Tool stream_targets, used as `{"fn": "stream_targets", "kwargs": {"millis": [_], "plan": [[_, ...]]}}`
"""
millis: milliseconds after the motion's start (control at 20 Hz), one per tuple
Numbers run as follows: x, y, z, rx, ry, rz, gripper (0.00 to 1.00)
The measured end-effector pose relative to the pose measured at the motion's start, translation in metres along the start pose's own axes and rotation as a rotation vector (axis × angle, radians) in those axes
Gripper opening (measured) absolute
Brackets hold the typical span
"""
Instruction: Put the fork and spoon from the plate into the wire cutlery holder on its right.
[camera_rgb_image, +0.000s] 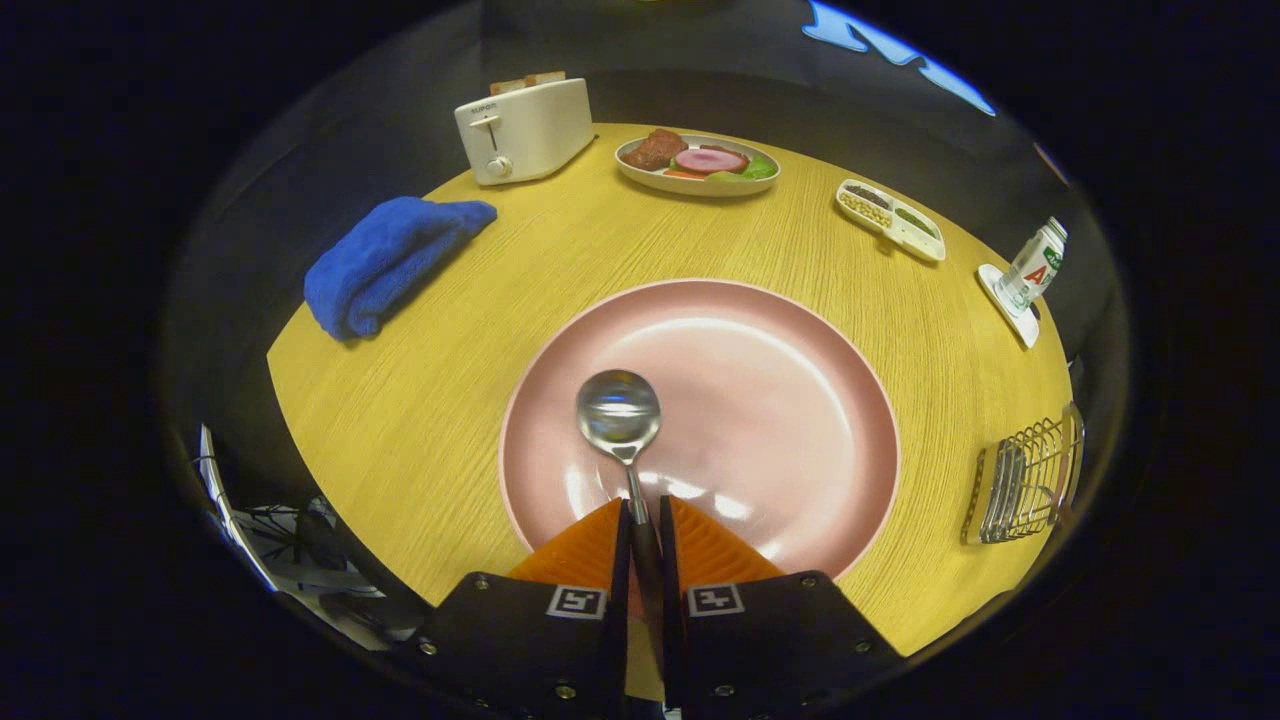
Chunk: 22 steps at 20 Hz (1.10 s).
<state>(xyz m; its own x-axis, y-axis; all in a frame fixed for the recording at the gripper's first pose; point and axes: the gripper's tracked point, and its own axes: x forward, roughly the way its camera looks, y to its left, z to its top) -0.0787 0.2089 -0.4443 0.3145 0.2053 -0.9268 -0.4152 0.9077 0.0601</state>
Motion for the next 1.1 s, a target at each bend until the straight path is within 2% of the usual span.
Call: {"fn": "stream_targets", "kwargs": {"millis": [100, 150, 550, 750, 1100], "plan": [[0.0, 0.0, 0.002, 0.015, 0.0, 0.021, 0.15], [0.003, 0.001, 0.002, 0.018, 0.007, 0.03, 0.03], [-0.019, -0.019, 0.009, 0.093, -0.038, 0.026, 0.03], [-0.036, -0.052, 0.019, 0.168, -0.082, -0.01, 0.03], [-0.081, -0.14, 0.02, 0.29, -0.147, -0.129, 0.03]]}}
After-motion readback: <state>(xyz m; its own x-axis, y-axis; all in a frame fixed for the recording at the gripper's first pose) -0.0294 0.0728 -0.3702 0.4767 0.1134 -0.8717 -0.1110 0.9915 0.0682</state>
